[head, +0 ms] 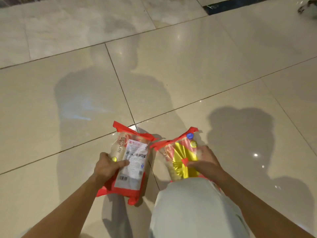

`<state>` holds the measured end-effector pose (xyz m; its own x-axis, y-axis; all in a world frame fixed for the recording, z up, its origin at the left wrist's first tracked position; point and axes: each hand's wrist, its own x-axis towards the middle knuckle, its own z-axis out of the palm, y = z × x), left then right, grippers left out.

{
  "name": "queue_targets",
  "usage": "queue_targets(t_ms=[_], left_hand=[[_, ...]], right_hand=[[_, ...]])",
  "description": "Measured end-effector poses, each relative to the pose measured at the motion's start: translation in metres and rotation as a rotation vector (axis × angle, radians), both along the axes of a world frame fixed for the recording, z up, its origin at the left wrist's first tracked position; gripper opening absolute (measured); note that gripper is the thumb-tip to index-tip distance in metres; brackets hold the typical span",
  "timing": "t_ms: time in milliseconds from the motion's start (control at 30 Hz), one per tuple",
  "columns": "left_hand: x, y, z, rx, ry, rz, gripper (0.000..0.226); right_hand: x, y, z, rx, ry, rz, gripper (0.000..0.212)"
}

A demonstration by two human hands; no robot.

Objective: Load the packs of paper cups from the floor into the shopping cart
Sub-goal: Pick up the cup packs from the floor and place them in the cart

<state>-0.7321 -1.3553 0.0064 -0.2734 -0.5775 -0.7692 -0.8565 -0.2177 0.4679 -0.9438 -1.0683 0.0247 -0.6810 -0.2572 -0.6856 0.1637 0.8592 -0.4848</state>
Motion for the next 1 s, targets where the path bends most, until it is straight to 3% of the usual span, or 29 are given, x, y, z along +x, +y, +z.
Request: queue_targets(t_ms=[133,300,500,733,900,1000], left_hand=[[0.014,-0.018,0.131,-0.079,0.209,0.241,0.088],[0.032,-0.023,0.386,-0.245,0.392,0.367,0.070],[0.106,-0.005,0.684,-0.335,0.528,0.472,0.065],[0.212,0.055,0.881,-0.513,0.652,0.656,0.049],[0.271,0.140,0.946,-0.657,0.701,0.894,0.049],[0.298,0.204,0.967,-0.777,0.675,1.089,0.060]], right_hand=[[-0.011,-0.043,0.150,-0.159,0.096,-0.034,0.061],[0.000,-0.104,0.385,-0.419,0.118,-0.033,0.070],[0.058,-0.134,0.675,-0.620,0.143,0.079,0.067],[0.133,-0.134,0.851,-0.817,0.090,0.239,0.067],[0.185,-0.140,0.905,-0.963,-0.052,0.462,0.066],[0.218,-0.137,0.929,-1.035,-0.153,0.650,0.071]])
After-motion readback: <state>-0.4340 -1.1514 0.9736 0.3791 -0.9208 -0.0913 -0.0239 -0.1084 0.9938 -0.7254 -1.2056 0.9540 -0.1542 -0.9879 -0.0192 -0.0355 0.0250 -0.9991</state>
